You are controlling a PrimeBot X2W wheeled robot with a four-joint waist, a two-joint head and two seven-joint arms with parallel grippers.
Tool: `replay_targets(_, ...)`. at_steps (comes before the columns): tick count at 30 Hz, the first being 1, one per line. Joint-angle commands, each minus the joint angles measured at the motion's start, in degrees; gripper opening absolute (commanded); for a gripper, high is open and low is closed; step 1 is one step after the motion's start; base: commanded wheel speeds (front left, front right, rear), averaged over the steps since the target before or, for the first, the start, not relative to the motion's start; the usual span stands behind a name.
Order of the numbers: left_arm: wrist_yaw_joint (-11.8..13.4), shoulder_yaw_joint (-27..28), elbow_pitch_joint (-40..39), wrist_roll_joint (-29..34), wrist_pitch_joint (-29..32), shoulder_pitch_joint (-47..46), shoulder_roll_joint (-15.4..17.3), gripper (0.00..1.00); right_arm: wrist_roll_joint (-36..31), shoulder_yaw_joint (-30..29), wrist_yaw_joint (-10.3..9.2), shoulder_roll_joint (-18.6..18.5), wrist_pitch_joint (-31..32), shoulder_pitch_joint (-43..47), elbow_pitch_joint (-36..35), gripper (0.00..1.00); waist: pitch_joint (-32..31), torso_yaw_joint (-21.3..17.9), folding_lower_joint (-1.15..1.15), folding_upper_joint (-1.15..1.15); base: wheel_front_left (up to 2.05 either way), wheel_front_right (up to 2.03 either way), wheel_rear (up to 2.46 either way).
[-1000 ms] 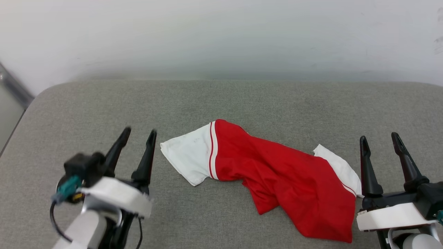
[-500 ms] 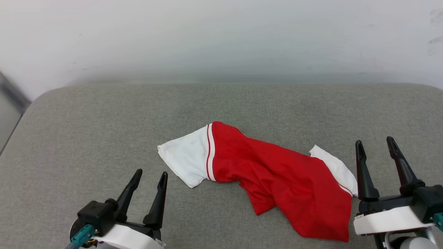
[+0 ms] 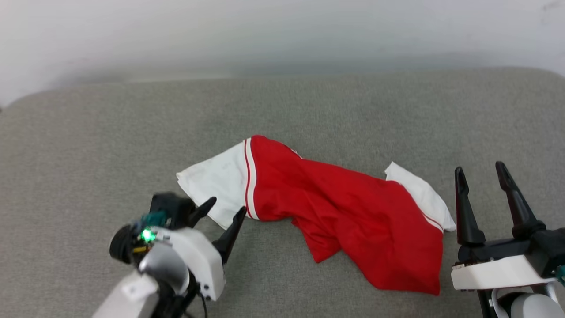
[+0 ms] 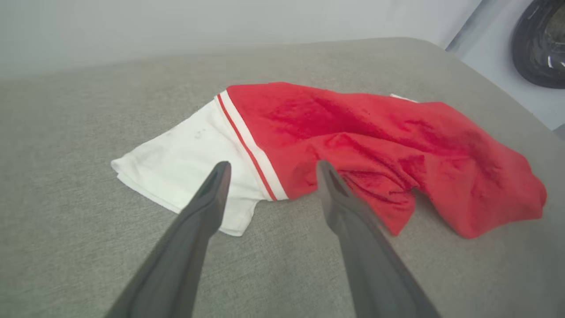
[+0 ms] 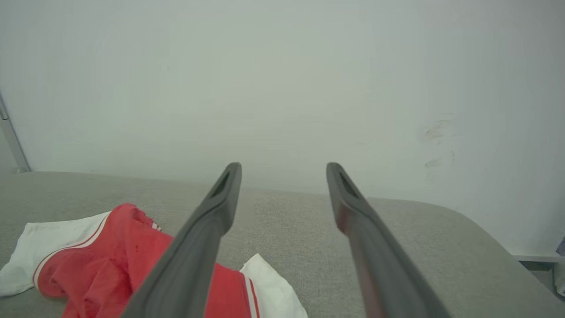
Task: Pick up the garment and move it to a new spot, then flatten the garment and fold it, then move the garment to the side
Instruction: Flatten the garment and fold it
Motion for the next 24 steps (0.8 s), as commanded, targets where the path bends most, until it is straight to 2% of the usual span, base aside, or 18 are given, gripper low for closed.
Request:
replay_targets(1,0.2,-0.6,0.7,-0.3,5.6,-3.5,1.1,1.0,-0.2,0.2,-0.02,0.1,-0.1,-1.5,-0.4,1.0,3.0,-1.1,0.0,0.0,0.0,0.0,0.0)
replay_targets(6,-0.2,-2.1,4.9,-2.7,19.5,-10.4,2.5,1.0,-0.1,0.6,-0.02,0.1,-0.1,-2.7,-0.9,1.0,6.7,-2.4,0.0,0.0,0.0,0.0,0.0)
replay_targets(9,-0.1,-2.8,6.9,-3.3,24.4,-13.6,2.6,1.0,0.1,0.9,-0.03,0.1,-0.1,-3.4,-1.1,1.0,8.5,-3.1,0.0,0.0,0.0,0.0,0.0)
replay_targets(17,-0.3,-5.3,11.5,-1.4,29.3,-17.3,3.7,1.0,0.4,1.0,-0.03,0.1,-0.1,-4.5,-1.4,1.0,11.8,-4.2,0.0,0.0,0.0,0.0,0.0)
replay_targets(23,-1.1,-7.8,14.6,-2.6,33.5,-15.4,2.8,1.0,0.6,0.7,-0.03,0.1,-0.1,-4.8,-1.3,1.0,12.5,-4.0,0.0,0.0,0.0,0.0,0.0)
replay_targets(24,-1.3,-8.3,14.5,-2.8,34.1,-14.9,2.7,0.5,0.6,0.7,-0.02,0.1,-0.1,-4.8,-1.2,1.0,12.5,-3.9,0.0,0.0,0.0,0.0,0.0)
